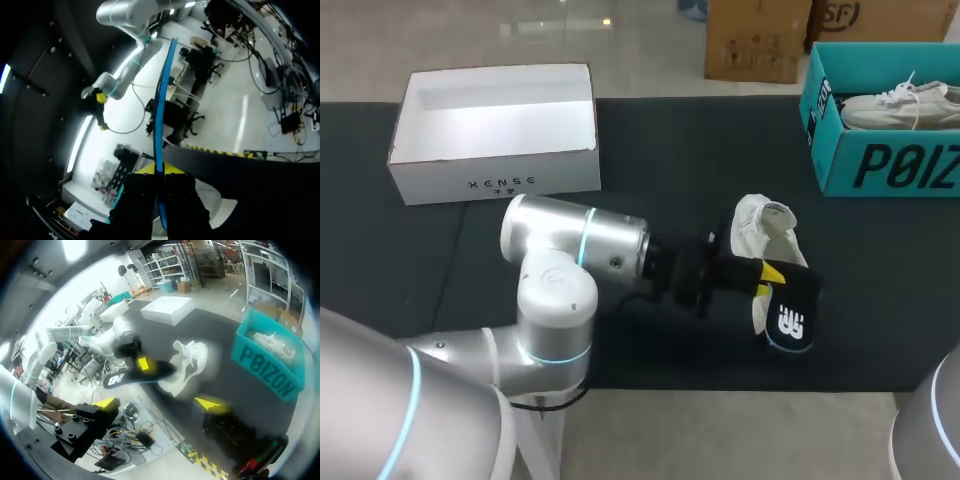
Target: Take the shoe out of the shoebox, open the shoe tongue, remove and reinsert the insole, then place the shoe into the shoebox
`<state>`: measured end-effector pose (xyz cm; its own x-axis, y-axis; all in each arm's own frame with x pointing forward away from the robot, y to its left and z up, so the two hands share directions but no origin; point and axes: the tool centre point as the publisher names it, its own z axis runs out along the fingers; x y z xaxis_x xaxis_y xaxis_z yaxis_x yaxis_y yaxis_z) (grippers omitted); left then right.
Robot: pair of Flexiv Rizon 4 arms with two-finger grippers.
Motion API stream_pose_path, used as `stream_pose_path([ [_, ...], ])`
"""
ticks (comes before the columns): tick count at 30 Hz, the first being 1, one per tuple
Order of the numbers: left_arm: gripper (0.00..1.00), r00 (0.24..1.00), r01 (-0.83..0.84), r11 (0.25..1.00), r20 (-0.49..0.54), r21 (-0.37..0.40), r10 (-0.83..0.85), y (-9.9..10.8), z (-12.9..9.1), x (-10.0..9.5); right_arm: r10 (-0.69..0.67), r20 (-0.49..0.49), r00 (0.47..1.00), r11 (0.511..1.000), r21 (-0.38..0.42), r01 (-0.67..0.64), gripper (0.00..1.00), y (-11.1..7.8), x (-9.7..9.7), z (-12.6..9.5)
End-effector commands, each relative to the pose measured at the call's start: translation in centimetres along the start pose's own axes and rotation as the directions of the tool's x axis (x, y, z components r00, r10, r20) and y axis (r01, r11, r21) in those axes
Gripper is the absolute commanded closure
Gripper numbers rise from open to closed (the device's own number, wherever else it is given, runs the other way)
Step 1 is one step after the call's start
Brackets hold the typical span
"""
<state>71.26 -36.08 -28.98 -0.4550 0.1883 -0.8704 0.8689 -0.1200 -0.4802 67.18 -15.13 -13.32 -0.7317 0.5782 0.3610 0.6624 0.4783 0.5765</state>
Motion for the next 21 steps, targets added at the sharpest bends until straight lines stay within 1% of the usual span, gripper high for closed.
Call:
stream_pose_path([
  [1, 1.00, 0.999, 0.010, 1.000, -0.031, 0.002, -0.010, 1.2, 1.3, -0.6, 0.000, 0.001, 1.000, 1.000, 0.003, 0.000, 0.00, 0.0, 0.0, 0.0],
  [11, 1.00, 0.997, 0.056, 0.997, -0.050, -0.043, -0.058, 2.1, 1.1, 0.3, 0.000, 0.001, 1.000, 1.000, 0.003, 0.000, 0.00, 0.0, 0.0, 0.0],
  [21, 1.00, 0.995, 0.064, 0.994, -0.074, -0.084, -0.070, 3.4, -0.2, 1.1, 0.000, 0.001, 1.000, 1.000, 0.003, 0.000, 0.00, 0.0, 0.0, 0.0],
])
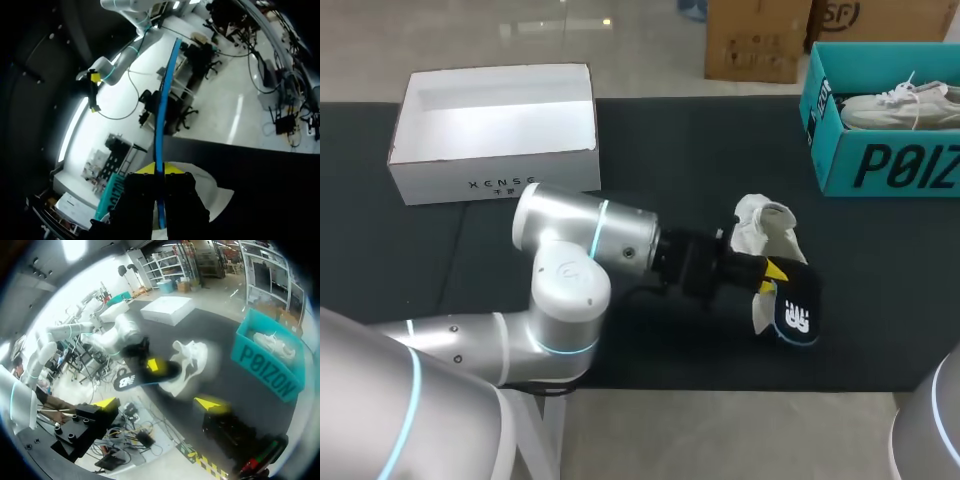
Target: Take the shoe out of the shoebox, open the shoe tongue, remove and reinsert the insole, then place the shoe into the shoebox
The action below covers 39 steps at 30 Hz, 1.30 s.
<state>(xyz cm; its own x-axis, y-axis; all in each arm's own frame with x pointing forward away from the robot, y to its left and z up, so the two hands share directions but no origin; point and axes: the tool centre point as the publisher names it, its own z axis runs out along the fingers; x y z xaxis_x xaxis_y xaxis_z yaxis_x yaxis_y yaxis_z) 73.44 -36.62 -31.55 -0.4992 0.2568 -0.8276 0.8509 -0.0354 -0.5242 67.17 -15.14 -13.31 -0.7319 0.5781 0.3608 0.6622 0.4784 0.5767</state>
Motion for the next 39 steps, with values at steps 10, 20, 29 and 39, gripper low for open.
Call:
stream_pose_path([
  [10, 1.00, 1.000, -0.002, 0.999, 0.008, -0.043, 0.003, 3.0, -1.1, -0.2, 0.000, 0.001, 1.000, 1.000, 0.003, 0.000, 0.00, 0.0, 0.0, 0.0],
  [20, 1.00, 0.999, -0.039, 0.999, 0.011, -0.023, 0.040, 6.8, 0.9, -1.7, 0.000, 0.001, 1.000, 1.000, 0.003, 0.000, 0.00, 0.0, 0.0, 0.0],
  [29, 1.00, 0.997, -0.053, 0.998, -0.059, -0.039, 0.051, 8.6, 1.2, -2.8, 0.000, 0.001, 1.000, 1.000, 0.003, 0.000, 0.00, 0.0, 0.0, 0.0],
  [39, 0.72, 0.996, -0.039, 0.999, -0.086, -0.023, 0.037, 6.2, 1.4, -2.6, 0.000, 0.001, 1.000, 1.000, 0.003, 0.000, 0.00, 0.0, 0.0, 0.0],
])
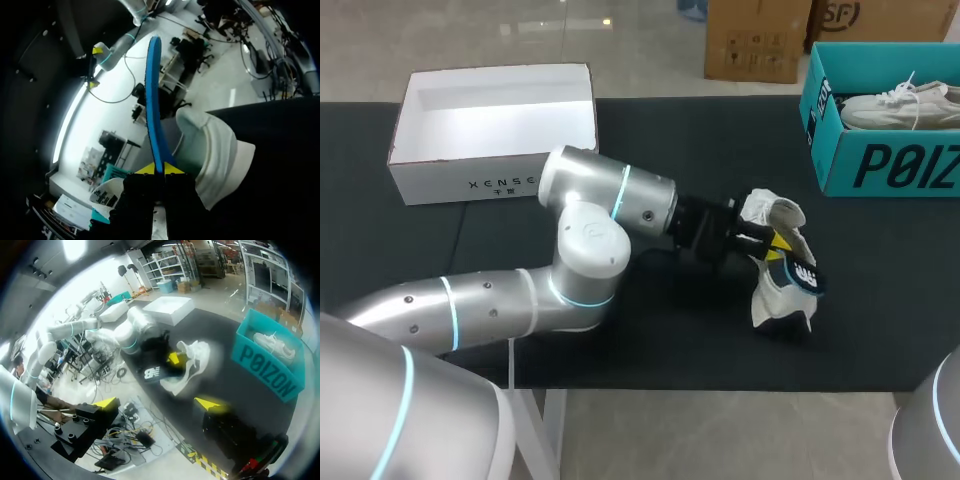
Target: Take the shoe out of the shoebox, open the shoe tongue, remove and reinsert the insole, then place the shoe into the shoebox
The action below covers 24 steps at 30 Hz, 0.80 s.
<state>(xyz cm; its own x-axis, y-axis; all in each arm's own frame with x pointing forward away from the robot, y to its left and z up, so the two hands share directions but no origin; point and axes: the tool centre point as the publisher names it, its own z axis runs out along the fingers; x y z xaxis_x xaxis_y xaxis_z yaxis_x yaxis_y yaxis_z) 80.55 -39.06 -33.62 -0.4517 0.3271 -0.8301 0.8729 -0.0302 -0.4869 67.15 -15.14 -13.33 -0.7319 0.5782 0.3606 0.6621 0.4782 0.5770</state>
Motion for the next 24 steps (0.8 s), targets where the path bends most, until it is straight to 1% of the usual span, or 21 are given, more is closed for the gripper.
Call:
stream_pose_path([
  [1, 0.70, 1.000, 0.003, 1.000, -0.010, -0.007, -0.003, -1.4, -0.4, -0.2, 0.001, 0.001, 1.000, 1.000, 0.003, -0.001, 0.00, 0.0, -0.1, 0.0],
  [3, 0.74, 1.000, 0.005, 1.000, -0.009, -0.008, -0.005, -2.0, -0.5, -0.2, 0.001, 0.001, 1.000, 1.000, 0.003, -0.001, 0.00, 0.0, -0.1, 0.0],
  [4, 0.81, 1.000, 0.005, 1.000, -0.008, -0.009, -0.005, -2.3, -0.6, -0.3, 0.001, 0.001, 1.000, 1.000, 0.003, -0.001, 0.00, 0.0, -0.1, 0.0],
  [5, 0.91, 1.000, 0.005, 1.000, -0.007, -0.010, -0.005, -2.6, -0.7, -0.3, 0.001, 0.001, 1.000, 1.000, 0.003, -0.001, 0.00, 0.0, -0.1, 0.0],
  [6, 0.97, 1.000, 0.005, 1.000, -0.007, -0.012, -0.005, -2.9, -0.8, -0.3, 0.001, 0.001, 1.000, 1.000, 0.003, -0.001, 0.00, 0.0, -0.1, 0.0],
  [7, 0.99, 1.000, 0.005, 1.000, -0.008, -0.013, -0.006, -3.1, -0.8, -0.3, 0.001, 0.001, 1.000, 1.000, 0.003, -0.001, 0.00, 0.0, -0.1, 0.0],
  [12, 1.00, 1.000, 0.011, 1.000, -0.008, -0.012, -0.011, -4.2, -0.9, 0.1, 0.001, 0.001, 1.000, 1.000, 0.003, -0.001, 0.00, 0.0, -0.1, 0.0],
  [20, 1.00, 1.000, 0.019, 1.000, -0.009, -0.015, -0.019, -5.0, -1.1, 0.7, 0.001, 0.001, 1.000, 1.000, 0.003, -0.001, 0.00, 0.0, -0.1, 0.0],
  [24, 1.00, 1.000, -0.006, 1.000, -0.008, -0.013, 0.005, -5.0, -1.0, 1.1, 0.001, 0.001, 1.000, 1.000, 0.003, -0.001, 0.00, 0.0, -0.1, 0.0],
])
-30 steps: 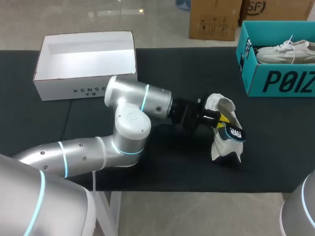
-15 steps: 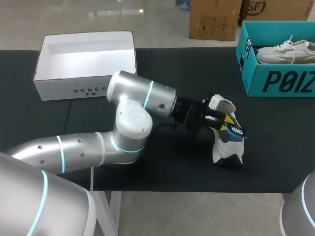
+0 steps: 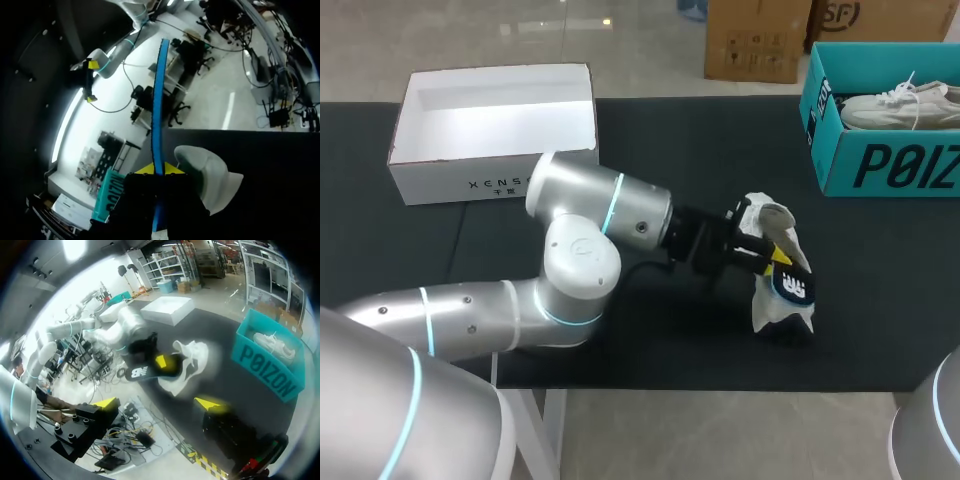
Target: Take the shoe out of the shoebox, open the shoe tongue, remove and reinsert the insole, then place the shoe into the shoebox
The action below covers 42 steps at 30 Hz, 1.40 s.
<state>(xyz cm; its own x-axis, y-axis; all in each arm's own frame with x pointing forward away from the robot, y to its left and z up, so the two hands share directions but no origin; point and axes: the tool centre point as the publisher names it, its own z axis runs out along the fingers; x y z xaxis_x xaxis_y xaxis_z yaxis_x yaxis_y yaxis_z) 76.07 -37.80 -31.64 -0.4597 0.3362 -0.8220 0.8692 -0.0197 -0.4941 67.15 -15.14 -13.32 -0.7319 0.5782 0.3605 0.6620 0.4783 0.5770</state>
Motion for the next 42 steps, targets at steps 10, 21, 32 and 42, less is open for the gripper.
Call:
stream_pose_path([
  [10, 1.00, 0.993, -0.102, 0.994, -0.066, -0.033, 0.099, 2.2, -0.7, 0.6, 0.001, 0.001, 1.000, 1.000, 0.003, -0.001, 0.00, 0.0, -0.1, 0.0],
  [21, 1.00, 0.991, -0.113, 0.993, -0.080, -0.039, 0.110, 5.1, 0.3, 0.0, 0.001, 0.001, 1.000, 1.000, 0.003, -0.001, 0.00, 0.0, -0.1, 0.0],
  [32, 1.00, 0.996, -0.076, 0.997, -0.040, -0.016, 0.076, 4.0, 1.4, 0.3, 0.001, 0.001, 1.000, 1.000, 0.003, -0.001, 0.00, 0.0, -0.1, 0.0],
  [42, 1.00, 0.996, -0.085, 0.996, 0.014, -0.035, 0.085, 0.6, 0.6, -0.8, 0.001, 0.001, 1.000, 1.000, 0.003, -0.001, 0.00, 0.0, -0.1, 0.0],
])
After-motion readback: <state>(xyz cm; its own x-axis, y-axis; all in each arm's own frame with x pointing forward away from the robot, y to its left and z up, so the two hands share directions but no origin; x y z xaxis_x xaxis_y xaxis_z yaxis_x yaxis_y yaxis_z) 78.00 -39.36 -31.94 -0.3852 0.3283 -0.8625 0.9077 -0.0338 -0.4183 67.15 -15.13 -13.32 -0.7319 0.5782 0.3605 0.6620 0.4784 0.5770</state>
